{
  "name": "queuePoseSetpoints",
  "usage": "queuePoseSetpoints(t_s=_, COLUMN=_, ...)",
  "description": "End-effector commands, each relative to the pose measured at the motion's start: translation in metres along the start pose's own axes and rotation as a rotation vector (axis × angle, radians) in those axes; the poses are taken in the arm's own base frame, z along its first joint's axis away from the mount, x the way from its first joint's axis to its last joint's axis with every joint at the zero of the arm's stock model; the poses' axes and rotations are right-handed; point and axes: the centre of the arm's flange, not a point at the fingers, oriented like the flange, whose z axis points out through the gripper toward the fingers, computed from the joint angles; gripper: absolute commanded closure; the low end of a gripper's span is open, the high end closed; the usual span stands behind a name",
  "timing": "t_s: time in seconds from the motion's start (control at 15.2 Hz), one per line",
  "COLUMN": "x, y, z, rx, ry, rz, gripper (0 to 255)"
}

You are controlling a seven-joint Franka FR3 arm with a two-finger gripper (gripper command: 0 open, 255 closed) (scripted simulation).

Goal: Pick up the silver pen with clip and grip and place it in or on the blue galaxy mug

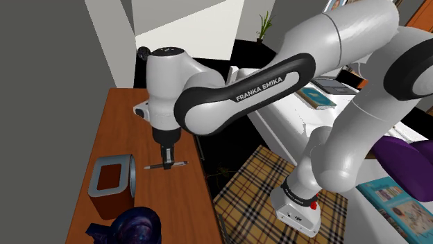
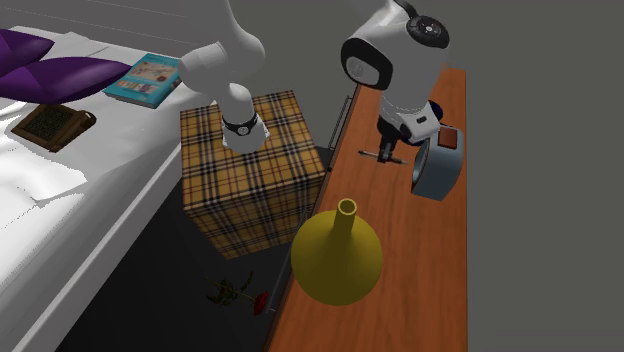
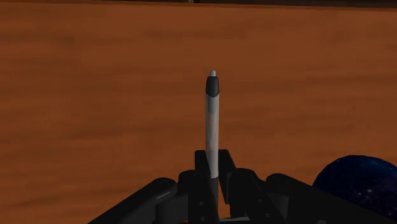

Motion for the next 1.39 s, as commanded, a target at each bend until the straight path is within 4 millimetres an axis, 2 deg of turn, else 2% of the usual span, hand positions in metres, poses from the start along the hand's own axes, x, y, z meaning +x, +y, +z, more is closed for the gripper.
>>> queuePoseSetpoints(t_s=0.0, x=-0.001, y=-0.002, z=-0.011, rx=0.000, ry=0.000, rz=0.000, gripper=255)
queuePoseSetpoints(t_s=1.25, x=-0.001, y=-0.010, z=-0.111, rx=0.000, ry=0.000, rz=0.000, gripper=255)
queuePoseSetpoints(t_s=1.32, x=0.006, y=-0.021, z=-0.111, rx=0.000, ry=0.000, rz=0.000, gripper=255)
